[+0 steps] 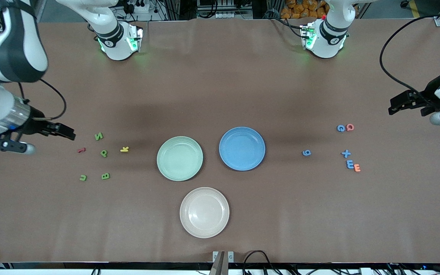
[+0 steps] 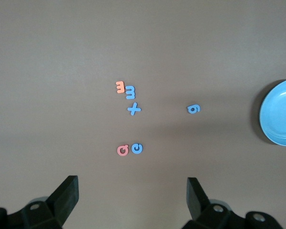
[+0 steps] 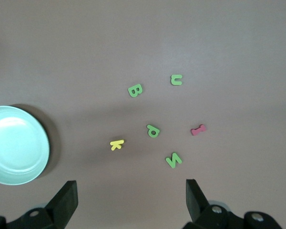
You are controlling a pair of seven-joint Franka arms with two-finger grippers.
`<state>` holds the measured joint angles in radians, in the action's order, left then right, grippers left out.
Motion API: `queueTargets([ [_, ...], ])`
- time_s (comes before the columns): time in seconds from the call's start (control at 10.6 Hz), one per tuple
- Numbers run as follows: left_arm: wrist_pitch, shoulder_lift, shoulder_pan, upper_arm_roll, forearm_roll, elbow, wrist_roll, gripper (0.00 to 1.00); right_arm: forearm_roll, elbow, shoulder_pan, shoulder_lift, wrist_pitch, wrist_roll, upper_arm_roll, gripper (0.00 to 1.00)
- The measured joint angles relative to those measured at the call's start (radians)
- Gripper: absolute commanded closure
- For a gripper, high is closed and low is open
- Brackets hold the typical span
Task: Sort letters by color into matching plates
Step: 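Grasp the green N with the right gripper while the left gripper grasps the blue X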
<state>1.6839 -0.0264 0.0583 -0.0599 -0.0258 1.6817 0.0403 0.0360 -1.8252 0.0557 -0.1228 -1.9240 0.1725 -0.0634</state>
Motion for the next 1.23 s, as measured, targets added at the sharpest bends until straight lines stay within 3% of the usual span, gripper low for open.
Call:
queueTargets([
  [0.28, 0.125, -0.002, 0.009, 0.000, 0.000, 0.114, 0.000, 0.00, 0.000, -0.152, -0.006, -0.026, -0.178, -0.079, -0.017, 0.00],
  [0.75, 0.443, -0.028, 0.009, 0.000, 0.000, 0.389, 0.000, 0.00, 0.000, -0.349, -0.003, -0.028, -0.368, -0.408, -0.016, 0.00],
  [1.23, 0.538, -0.150, 0.010, 0.001, 0.001, 0.427, -0.079, 0.00, 0.000, -0.474, 0.017, -0.051, -0.520, -0.647, -0.013, 0.00],
])
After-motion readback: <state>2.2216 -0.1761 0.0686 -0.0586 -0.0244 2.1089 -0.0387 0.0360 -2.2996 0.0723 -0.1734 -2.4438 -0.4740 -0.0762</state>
